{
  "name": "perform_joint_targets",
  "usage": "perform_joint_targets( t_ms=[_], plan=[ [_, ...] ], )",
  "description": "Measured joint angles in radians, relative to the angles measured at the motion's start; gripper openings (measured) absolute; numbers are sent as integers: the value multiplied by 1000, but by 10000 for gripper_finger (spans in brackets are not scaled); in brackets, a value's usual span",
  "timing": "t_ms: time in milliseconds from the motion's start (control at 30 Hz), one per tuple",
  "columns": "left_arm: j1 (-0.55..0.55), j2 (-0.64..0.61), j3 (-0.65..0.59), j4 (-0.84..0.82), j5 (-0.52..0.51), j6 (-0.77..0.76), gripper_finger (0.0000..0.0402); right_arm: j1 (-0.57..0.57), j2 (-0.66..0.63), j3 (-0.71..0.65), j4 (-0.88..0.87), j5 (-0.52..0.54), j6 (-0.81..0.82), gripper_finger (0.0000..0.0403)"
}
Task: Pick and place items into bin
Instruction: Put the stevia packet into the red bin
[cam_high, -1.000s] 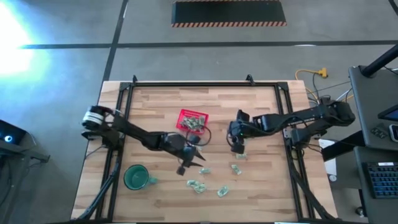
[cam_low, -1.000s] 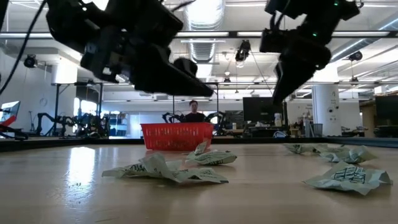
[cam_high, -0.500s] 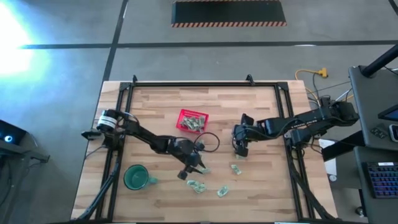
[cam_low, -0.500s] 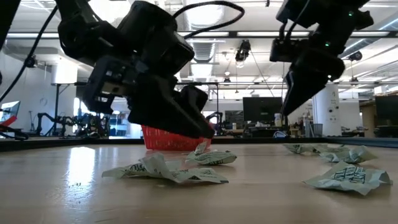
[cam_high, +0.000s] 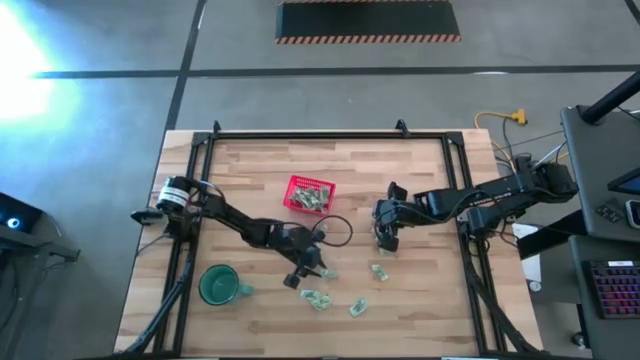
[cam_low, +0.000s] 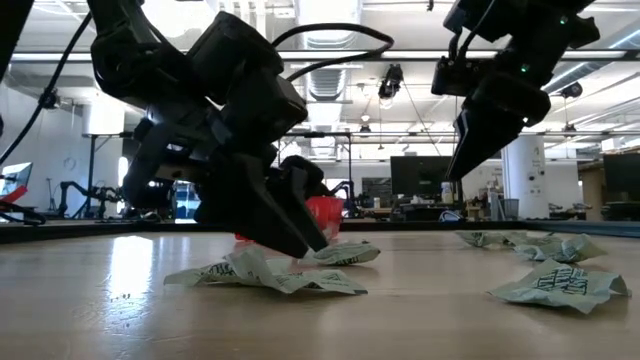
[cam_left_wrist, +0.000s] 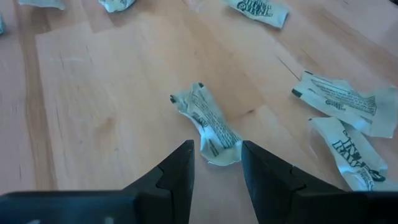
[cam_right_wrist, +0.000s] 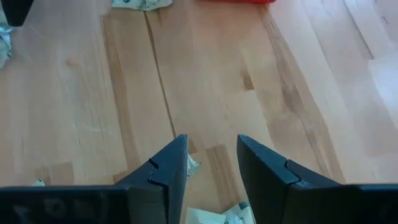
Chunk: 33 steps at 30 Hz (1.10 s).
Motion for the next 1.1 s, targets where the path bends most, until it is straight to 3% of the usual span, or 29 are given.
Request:
perform_joint_targets(
  t_ms=[167,467,600,1000,1100],
  plan=[
    [0,0,2,-31,-1,1,98,0,0,0,0,0,0,124],
    [0,-1,3,-41,3,27,8,0,0,0,0,0,0,116],
    [0,-2,3,-42,0,28,5,0,0,0,2,-1,0,118],
    [0,-84,-4,-45,-218,29,0,0,0,-3,5,-1,0,108],
    [0,-120,-12,-43,-313,38,0,0,0,-4,5,-1,0,105]
  ],
)
